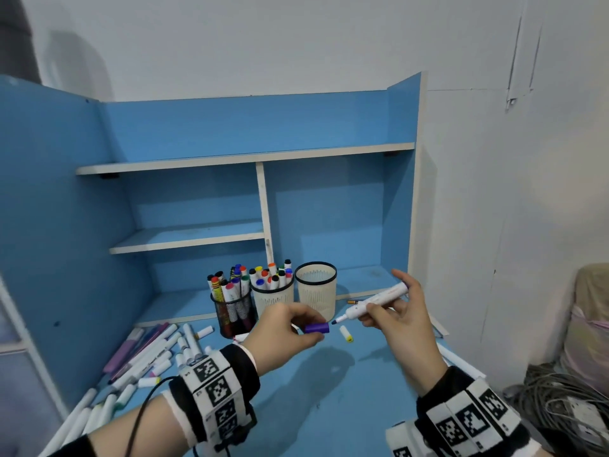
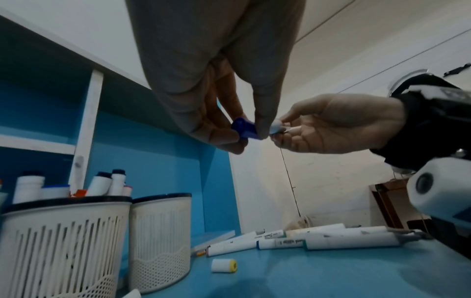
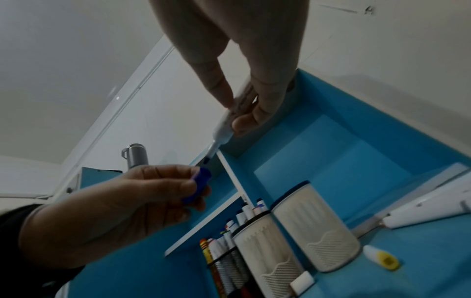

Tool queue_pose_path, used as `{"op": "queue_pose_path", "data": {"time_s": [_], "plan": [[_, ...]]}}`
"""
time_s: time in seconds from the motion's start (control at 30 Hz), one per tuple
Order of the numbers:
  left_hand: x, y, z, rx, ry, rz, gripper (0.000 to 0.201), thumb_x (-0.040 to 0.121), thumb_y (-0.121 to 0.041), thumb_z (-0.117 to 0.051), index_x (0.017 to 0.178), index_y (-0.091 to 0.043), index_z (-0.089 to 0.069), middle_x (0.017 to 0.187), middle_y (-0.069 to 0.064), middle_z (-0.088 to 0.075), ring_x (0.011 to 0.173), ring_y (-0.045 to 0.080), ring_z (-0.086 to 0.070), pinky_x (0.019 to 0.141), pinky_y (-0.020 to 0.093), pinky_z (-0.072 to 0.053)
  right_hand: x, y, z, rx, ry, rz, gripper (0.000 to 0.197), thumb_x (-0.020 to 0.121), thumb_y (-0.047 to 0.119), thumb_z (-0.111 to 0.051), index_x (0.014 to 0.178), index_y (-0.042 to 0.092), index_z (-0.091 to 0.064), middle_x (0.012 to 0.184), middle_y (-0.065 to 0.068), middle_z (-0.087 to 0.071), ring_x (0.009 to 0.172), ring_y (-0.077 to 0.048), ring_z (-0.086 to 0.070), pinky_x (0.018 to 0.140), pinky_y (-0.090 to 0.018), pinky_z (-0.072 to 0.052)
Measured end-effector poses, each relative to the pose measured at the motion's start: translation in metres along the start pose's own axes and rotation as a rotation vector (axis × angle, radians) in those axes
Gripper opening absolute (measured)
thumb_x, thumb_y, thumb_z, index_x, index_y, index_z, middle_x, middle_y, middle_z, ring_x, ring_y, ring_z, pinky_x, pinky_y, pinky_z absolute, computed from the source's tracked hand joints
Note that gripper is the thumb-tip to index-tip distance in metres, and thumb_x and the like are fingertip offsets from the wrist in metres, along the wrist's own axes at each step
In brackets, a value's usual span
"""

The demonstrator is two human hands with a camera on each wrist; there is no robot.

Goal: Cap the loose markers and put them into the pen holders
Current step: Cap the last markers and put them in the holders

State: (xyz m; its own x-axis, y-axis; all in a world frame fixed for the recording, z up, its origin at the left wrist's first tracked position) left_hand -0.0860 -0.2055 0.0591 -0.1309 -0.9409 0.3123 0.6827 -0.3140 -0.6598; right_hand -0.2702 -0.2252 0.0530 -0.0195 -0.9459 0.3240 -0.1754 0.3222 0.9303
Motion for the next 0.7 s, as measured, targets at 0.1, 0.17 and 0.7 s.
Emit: {"op": "queue_pose_path", "data": {"time_s": [0.1, 0.17, 0.7], "plan": [[-0.014, -0.001, 0.017, -0.062, -0.068, 0.031, 0.017, 0.077, -0.016, -0.075, 0.088, -0.029, -0.071, 0.082, -0.009, -0.071, 0.076, 0.004, -0.064, 0.073, 0.020, -0.054, -0.007, 0.000, -0.020, 0.032, 0.050, 0.005, 0.053, 0.088, -0.006, -0.055, 0.126, 0.027, -0.039, 0.091, -0.020, -0.066, 0.068, -0.020, -0.068, 0.079, -0.037, -0.056], [-0.022, 0.001, 0.025, -0.069, -0.095, 0.045, 0.020, 0.076, -0.017, -0.076, 0.084, -0.035, -0.070, 0.082, -0.009, -0.072, 0.072, 0.004, -0.063, 0.071, 0.022, -0.055, -0.011, 0.000, -0.033, 0.054, 0.083, 0.009, 0.051, 0.088, -0.007, -0.055, 0.123, 0.028, -0.040, 0.091, -0.021, -0.066, 0.067, -0.019, -0.067, 0.078, -0.036, -0.055], [-0.056, 0.020, 0.051, -0.292, -0.199, 0.114, 0.015, 0.085, -0.006, -0.066, 0.092, -0.016, -0.074, 0.073, 0.002, -0.072, 0.064, 0.007, -0.065, 0.061, 0.019, -0.049, -0.036, -0.001, -0.088, 0.277, 0.199, 0.107, 0.053, 0.080, -0.025, -0.052, 0.099, 0.021, -0.032, 0.086, -0.015, -0.061, 0.074, -0.018, -0.064, 0.070, -0.023, -0.053]]}}
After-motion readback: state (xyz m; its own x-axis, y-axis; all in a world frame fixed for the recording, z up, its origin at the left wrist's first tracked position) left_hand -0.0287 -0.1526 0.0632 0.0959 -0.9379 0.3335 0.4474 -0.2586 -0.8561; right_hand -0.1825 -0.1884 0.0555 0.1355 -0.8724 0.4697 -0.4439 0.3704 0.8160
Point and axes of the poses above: each hand's wrist, its own x-axis towards the middle knuckle, its own z-axis out of the back of the hand, y = z × x, the point moved 10 cm from there along x, towards the middle knuckle
